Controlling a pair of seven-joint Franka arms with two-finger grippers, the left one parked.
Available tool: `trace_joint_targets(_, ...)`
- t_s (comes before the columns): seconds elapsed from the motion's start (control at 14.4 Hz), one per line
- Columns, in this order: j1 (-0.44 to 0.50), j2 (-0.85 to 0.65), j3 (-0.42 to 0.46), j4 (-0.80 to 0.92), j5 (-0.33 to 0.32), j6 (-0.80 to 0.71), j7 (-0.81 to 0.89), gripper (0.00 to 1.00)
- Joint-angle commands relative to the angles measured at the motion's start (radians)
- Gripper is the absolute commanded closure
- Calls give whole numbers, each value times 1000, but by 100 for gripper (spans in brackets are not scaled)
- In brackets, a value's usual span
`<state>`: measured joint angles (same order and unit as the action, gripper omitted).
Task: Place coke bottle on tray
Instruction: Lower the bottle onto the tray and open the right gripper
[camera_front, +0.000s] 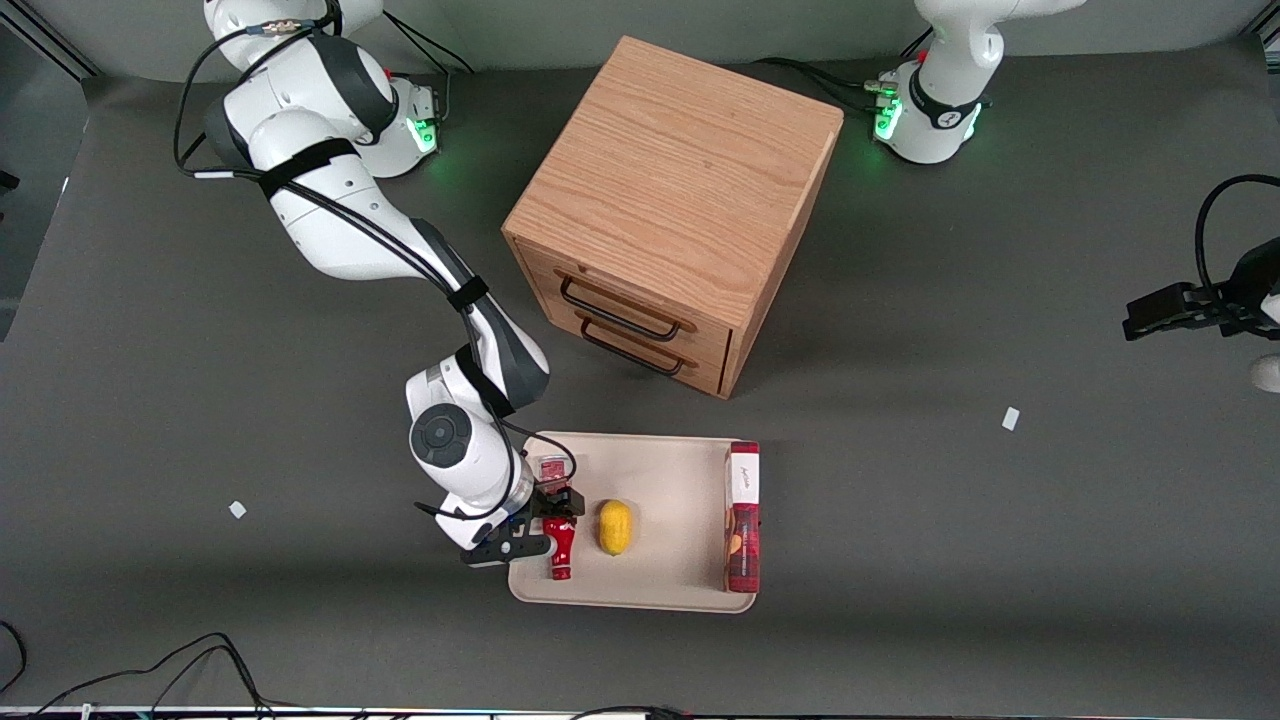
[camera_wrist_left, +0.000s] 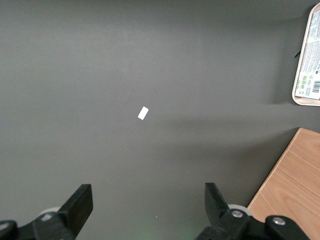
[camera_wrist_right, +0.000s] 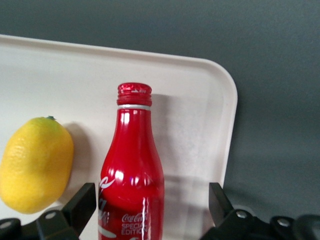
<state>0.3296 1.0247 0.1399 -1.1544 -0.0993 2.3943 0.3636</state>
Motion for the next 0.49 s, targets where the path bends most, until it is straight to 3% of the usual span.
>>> trace_joint_targets(0.0,-9,-34,9,1,-19,-12,-8,0)
trace_joint_targets(0.42,-38,-328,-6,-129,-8,-255,-66,0)
